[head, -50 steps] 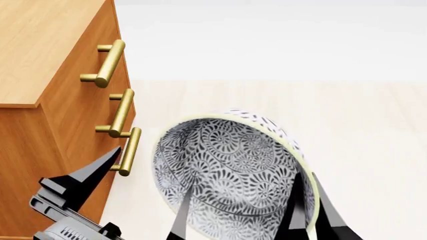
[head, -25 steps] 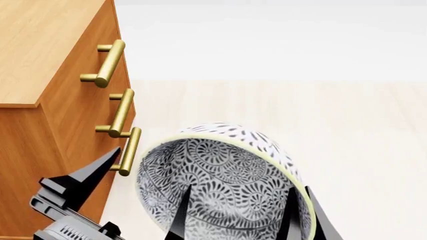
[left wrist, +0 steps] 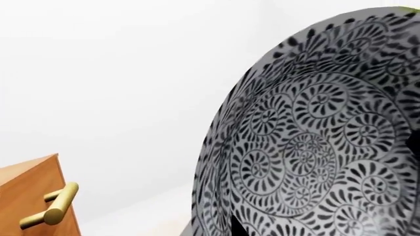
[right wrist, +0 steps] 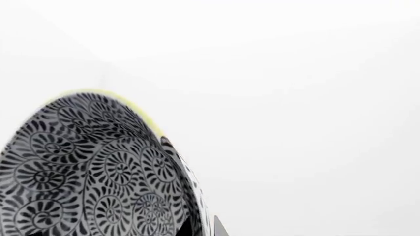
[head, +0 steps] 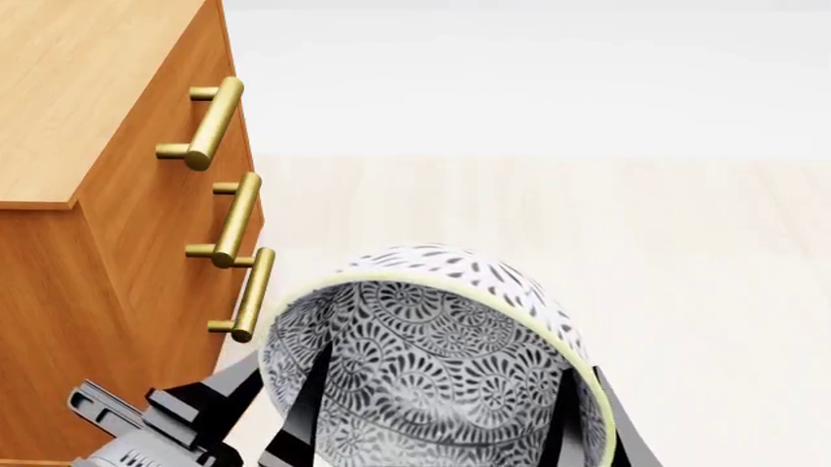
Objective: Put the bowl on top of the cabinet.
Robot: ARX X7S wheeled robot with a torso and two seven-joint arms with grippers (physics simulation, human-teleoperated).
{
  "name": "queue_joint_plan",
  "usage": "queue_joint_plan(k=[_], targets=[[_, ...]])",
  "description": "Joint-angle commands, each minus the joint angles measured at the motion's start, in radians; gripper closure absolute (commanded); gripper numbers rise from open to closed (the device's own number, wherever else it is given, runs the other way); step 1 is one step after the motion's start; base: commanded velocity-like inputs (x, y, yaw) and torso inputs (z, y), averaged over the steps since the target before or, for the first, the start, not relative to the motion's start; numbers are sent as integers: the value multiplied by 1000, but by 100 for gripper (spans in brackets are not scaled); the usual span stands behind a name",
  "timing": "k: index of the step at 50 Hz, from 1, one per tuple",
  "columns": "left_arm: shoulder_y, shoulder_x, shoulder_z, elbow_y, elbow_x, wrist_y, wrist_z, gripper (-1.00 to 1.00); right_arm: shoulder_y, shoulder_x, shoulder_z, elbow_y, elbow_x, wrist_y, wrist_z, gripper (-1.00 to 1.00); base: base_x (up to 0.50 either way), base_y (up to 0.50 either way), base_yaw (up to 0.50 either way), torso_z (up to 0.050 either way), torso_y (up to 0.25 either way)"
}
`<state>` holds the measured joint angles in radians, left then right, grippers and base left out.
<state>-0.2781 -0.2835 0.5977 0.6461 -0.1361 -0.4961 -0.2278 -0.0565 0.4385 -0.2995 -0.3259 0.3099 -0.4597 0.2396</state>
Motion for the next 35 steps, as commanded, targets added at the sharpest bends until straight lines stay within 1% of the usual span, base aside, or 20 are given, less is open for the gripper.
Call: queue_joint_plan(k=[1, 11, 12, 35], targets=[[1, -4, -14, -8, 18, 1, -17, 100, 2, -1, 8, -6, -8, -5, 8, 100, 0, 0, 0, 0, 0], [2, -6, -14, -11, 13, 7, -20, 100, 2, -6, 10, -2, -15, -4, 18, 100, 0, 0, 0, 0, 0], [3, -6, -15, -12, 12, 8, -20, 100, 3, -9, 11, -1, -15, 0, 23, -100, 0, 0, 0, 0, 0], [1, -12, -18, -30, -2, 22, -23, 100, 8, -14, 7, 7, -36, 10, 37, -100, 0, 0, 0, 1, 0]])
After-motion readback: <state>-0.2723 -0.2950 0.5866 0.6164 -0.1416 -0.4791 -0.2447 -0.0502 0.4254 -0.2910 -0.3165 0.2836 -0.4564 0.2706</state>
